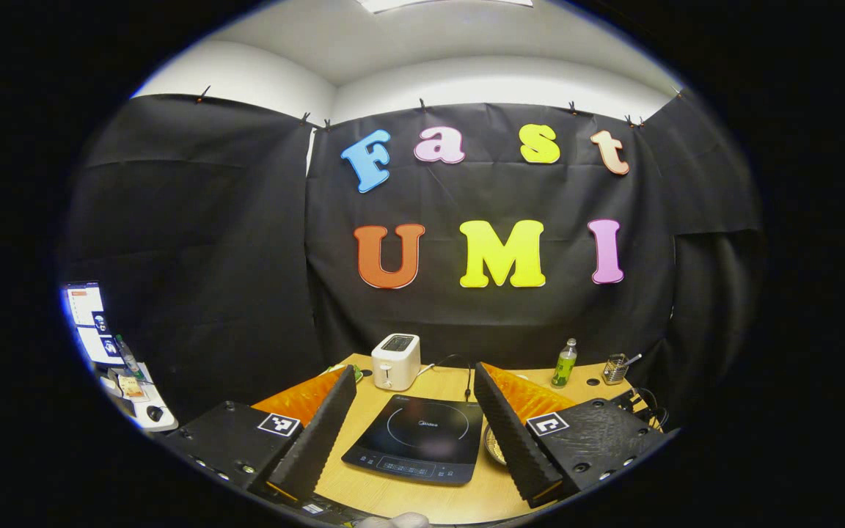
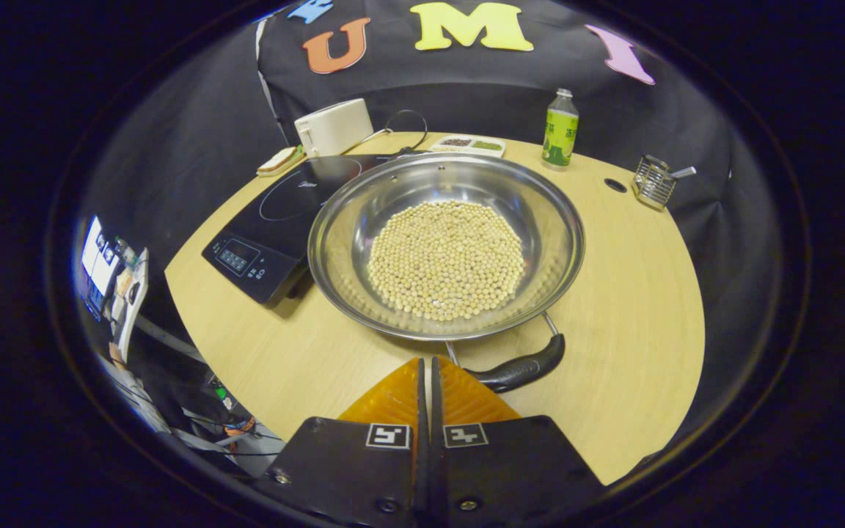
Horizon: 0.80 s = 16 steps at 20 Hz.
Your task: First push the handle of the pot to place it horizontally, then grasp the pot with both hands and set it on the induction cooktop.
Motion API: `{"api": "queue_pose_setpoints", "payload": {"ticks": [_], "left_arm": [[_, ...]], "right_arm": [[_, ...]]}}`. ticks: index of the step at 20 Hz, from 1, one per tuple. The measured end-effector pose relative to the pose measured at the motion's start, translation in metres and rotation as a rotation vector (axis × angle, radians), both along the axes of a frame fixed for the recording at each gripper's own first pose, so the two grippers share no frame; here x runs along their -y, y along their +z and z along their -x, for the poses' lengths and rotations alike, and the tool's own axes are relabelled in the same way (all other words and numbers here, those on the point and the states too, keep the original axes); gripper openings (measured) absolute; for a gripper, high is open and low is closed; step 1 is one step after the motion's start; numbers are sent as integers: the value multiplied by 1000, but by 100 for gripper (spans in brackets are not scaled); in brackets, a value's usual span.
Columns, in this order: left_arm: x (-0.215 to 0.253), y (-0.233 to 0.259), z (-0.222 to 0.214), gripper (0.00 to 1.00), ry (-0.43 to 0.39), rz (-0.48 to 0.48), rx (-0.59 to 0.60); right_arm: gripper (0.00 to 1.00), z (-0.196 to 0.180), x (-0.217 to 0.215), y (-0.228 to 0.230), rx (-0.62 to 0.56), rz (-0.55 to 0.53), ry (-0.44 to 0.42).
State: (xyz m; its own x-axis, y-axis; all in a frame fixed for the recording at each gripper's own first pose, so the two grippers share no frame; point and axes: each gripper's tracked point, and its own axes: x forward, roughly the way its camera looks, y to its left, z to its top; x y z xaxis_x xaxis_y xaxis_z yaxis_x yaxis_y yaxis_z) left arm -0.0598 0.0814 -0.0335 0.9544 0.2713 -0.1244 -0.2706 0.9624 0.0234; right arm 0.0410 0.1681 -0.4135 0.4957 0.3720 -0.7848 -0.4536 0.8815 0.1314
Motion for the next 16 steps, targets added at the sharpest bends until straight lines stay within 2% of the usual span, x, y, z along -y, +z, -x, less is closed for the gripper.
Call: {"api": "queue_pose_setpoints", "payload": {"ticks": [2,4,6,7,10,11,16], "left_arm": [[6,-2,-6,96,-7,4,-2],[10,-3,-12,96,-10,6,-2],[14,-2,-17,96,-10,10,2],[17,-2,-20,96,-10,10,4],[24,-5,-27,96,-2,9,0],[25,-6,-28,96,0,10,-1],[35,-15,-40,96,30,23,-8]], "right_arm": [[4,-4,11,0,6,10,-2],[0,-9,19,0,10,16,-6],[4,-15,28,-1,14,24,-5],[0,-17,32,-1,14,27,-4],[0,-30,47,-1,22,40,-3],[7,-34,53,-1,23,42,-7],[0,-60,77,5,37,51,5]]}}
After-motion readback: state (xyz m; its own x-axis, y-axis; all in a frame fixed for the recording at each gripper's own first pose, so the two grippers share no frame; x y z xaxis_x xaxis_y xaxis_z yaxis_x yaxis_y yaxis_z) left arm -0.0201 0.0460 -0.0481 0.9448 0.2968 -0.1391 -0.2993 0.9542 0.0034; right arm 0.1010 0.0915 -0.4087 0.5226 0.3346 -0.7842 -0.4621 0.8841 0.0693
